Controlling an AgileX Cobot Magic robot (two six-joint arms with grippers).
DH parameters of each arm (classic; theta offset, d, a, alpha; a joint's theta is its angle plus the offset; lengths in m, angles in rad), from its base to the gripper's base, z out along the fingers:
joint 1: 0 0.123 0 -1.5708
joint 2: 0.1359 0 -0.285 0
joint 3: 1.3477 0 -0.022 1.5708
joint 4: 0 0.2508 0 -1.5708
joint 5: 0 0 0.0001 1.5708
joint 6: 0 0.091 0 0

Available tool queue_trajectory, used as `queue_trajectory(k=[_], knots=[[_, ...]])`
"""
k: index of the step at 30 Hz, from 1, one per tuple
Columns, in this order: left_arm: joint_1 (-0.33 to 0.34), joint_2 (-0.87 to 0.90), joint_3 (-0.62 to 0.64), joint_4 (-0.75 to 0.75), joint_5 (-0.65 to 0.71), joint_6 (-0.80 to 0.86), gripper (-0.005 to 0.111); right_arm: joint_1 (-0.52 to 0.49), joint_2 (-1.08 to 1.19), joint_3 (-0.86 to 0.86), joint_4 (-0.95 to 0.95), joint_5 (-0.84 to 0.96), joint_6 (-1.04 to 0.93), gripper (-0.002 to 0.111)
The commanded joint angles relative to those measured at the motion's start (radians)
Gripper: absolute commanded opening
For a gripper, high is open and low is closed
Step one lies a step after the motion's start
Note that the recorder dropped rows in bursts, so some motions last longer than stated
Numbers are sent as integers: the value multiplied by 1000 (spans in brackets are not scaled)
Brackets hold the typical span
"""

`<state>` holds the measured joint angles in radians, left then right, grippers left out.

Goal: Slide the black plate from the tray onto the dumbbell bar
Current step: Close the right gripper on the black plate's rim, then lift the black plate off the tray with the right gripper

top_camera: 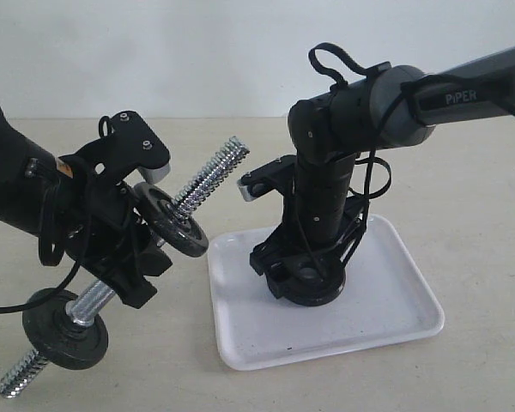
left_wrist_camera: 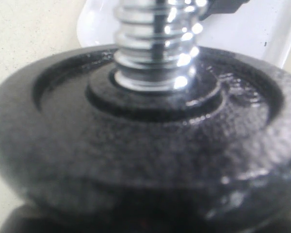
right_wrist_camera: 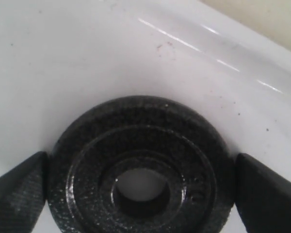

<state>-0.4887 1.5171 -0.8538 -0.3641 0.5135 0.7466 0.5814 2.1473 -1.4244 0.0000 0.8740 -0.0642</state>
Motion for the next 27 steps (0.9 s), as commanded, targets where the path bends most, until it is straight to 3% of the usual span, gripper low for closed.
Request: queue_trajectory(k=[1,4,8,27], knots=[[-4,-56,-40,-46,-96,2,4,-3,60,38,-10,89,14,66],[-4,-56,-40,-46,-98,2,4,-3,60,38,-10,99,12,44],[-4,-56,-40,-46,-98,2,4,-3,60,38,-6,85,25,2],[-4,-56,-40,-46,-102,2,4,-3,-32,38,0,-120,25,0]])
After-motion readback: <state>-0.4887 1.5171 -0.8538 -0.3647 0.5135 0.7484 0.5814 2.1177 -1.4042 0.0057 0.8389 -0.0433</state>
